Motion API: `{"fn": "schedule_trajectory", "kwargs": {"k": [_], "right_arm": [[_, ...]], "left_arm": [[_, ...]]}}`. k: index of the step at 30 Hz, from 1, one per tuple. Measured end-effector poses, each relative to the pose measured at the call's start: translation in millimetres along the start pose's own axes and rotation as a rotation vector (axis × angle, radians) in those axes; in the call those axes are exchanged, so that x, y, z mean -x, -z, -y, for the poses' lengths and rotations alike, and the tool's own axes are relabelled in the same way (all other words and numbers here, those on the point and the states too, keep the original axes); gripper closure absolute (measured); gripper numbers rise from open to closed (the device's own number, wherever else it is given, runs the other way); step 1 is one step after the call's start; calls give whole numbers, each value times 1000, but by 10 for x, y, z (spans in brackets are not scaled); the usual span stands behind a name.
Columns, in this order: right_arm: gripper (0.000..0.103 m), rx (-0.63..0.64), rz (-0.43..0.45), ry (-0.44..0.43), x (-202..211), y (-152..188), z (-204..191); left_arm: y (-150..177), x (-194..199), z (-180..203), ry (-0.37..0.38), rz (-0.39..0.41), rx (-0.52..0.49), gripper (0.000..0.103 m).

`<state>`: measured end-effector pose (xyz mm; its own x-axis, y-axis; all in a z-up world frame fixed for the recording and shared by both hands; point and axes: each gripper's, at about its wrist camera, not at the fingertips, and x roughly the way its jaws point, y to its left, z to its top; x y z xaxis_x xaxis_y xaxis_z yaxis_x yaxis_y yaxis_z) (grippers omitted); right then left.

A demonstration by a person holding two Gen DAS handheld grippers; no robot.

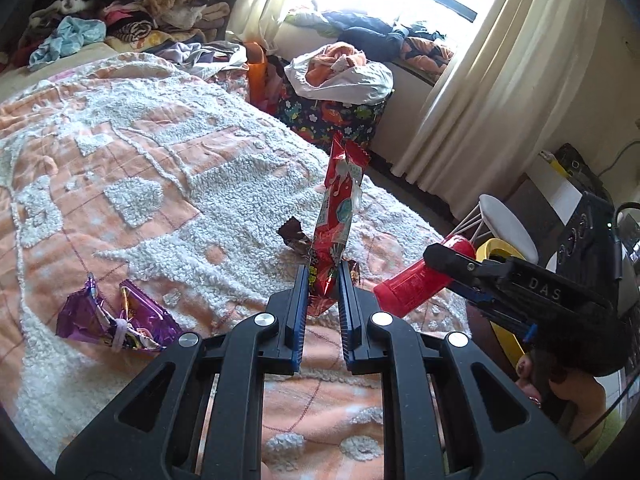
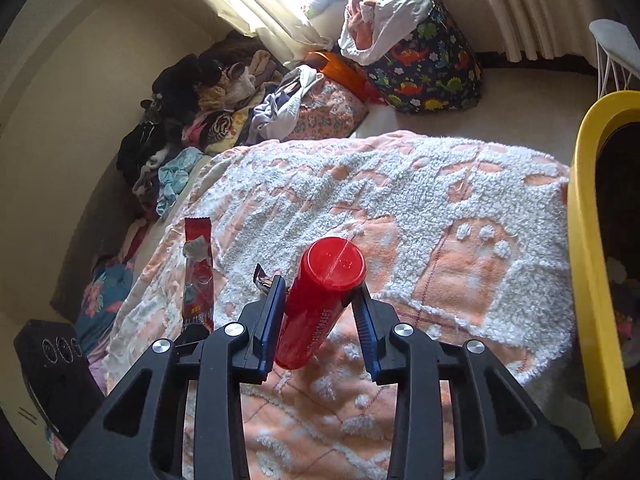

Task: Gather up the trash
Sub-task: 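Lift the red tube and red wrapper and carry both over the yellow bin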

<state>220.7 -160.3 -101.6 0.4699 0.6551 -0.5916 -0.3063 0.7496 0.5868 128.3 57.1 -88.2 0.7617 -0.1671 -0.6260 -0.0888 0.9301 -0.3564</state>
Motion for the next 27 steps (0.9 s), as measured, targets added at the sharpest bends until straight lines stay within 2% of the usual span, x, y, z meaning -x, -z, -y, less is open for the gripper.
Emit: {"fn": "schedule_trajectory", "kwargs": {"k": [7,27], "right_arm": [[72,69,97,37,452,15,38],[72,-27,270,135,1259,-150,710]], "left_arm": [[0,27,208,28,3,-51,94],[99,81,843,126,-15,-165,94]]}}
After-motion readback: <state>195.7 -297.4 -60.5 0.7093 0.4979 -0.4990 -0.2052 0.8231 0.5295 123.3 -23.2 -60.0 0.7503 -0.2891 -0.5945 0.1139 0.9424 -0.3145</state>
